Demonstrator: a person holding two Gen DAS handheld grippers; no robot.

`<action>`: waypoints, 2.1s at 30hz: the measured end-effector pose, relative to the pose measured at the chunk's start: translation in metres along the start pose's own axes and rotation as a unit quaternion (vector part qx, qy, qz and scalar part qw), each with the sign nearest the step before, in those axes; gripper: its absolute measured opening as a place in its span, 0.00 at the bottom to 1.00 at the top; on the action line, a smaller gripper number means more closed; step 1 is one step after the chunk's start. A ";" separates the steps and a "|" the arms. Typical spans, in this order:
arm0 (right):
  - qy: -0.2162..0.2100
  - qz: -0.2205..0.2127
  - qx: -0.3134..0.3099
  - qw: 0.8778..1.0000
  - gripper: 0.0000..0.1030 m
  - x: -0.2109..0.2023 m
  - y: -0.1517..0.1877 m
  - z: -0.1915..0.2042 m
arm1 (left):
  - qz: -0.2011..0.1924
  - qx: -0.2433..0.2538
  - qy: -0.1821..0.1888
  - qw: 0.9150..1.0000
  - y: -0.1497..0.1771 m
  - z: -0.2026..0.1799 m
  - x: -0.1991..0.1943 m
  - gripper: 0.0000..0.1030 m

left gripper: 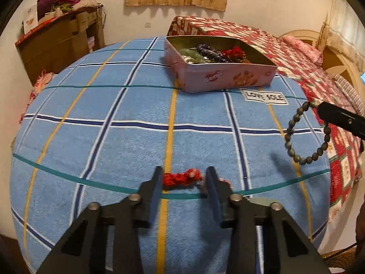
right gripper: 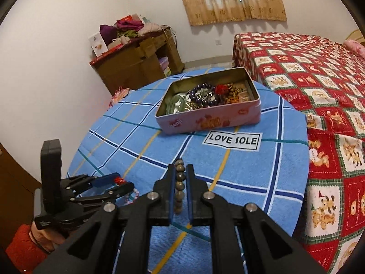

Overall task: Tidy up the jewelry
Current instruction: 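Carry both items into the pink tin and open both tools, then withdraw both tools from the tin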

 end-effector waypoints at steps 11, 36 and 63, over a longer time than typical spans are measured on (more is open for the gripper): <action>-0.007 -0.027 0.036 0.999 0.11 -0.020 -0.007 -0.017 | -0.026 -0.009 0.050 0.998 -0.012 -0.015 -0.021 0.12; -0.053 -0.115 0.107 0.986 0.11 -0.005 -0.119 -0.077 | -0.150 0.044 0.083 0.984 -0.156 -0.101 -0.045 0.12; 0.029 -0.033 0.120 0.992 0.45 0.078 -0.093 -0.126 | -0.064 0.033 -0.011 0.997 -0.166 -0.087 0.068 0.41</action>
Point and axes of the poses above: each gripper's, at about its wrist camera, not at the fingertips, and x roughly the way its jaws point, z to its left, y to its underside, the point moved 7 cm from there along x, roughly the way its jaws point, and after that the axes turned 14 degrees about -x, right-handed, at the moved point
